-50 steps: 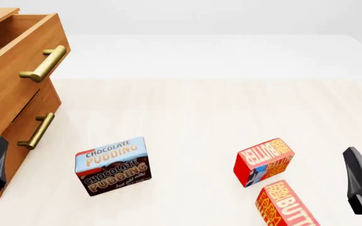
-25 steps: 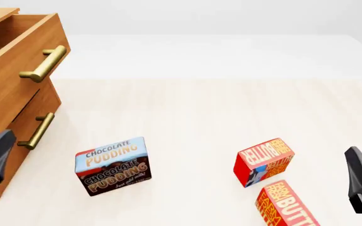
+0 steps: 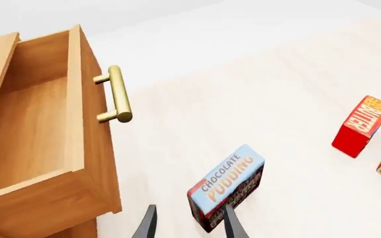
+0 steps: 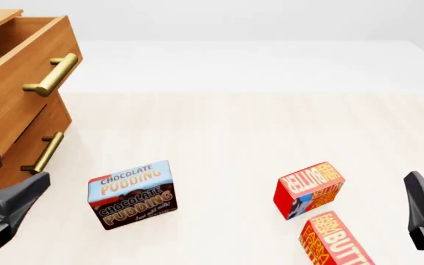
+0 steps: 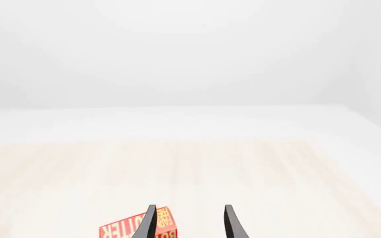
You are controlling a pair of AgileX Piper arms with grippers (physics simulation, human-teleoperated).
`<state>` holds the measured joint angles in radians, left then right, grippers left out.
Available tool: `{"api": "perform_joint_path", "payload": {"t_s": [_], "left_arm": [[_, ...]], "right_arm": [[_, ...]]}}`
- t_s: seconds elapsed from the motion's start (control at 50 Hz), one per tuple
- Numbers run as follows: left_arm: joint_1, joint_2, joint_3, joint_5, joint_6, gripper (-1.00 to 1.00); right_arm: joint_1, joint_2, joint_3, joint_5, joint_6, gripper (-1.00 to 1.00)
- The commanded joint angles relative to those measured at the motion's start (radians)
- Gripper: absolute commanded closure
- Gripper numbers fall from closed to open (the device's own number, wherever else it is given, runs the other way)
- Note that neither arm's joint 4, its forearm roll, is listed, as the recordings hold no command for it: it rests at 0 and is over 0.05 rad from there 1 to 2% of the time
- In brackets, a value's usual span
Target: Put the bowl in the top drawer of the cabinet.
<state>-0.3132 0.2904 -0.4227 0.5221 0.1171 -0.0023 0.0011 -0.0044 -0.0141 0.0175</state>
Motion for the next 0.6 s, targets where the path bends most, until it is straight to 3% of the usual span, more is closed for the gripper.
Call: {"api": "perform_joint_path", "payload": {"t_s": [0.02,0.14,0.2,0.28,0.6], "left_arm": [[-0.112,0.081,-0.026,0.029,0.019,-1.00],[-0.128,0.135,-0.036,0.002,0.048,-1.00],[-0.138,0.161,-0.033,-0.005,0.043,-1.00],[-0.215,0.213,-0.012,-0.015,0.042,-1.00],[-0.281,0.305,0.007,-0.048,0.048,-1.00]], "right_arm": [[0.000,0.000,0.000,-0.001,0.007,-1.00],[0.010,0.000,0.000,0.002,0.007,-1.00],[0.012,0.000,0.000,0.000,0.009,-1.00],[0.011,0.000,0.001,-0.003,0.015,-1.00],[0.008,0.000,0.001,-0.009,0.031,-1.00]]}}
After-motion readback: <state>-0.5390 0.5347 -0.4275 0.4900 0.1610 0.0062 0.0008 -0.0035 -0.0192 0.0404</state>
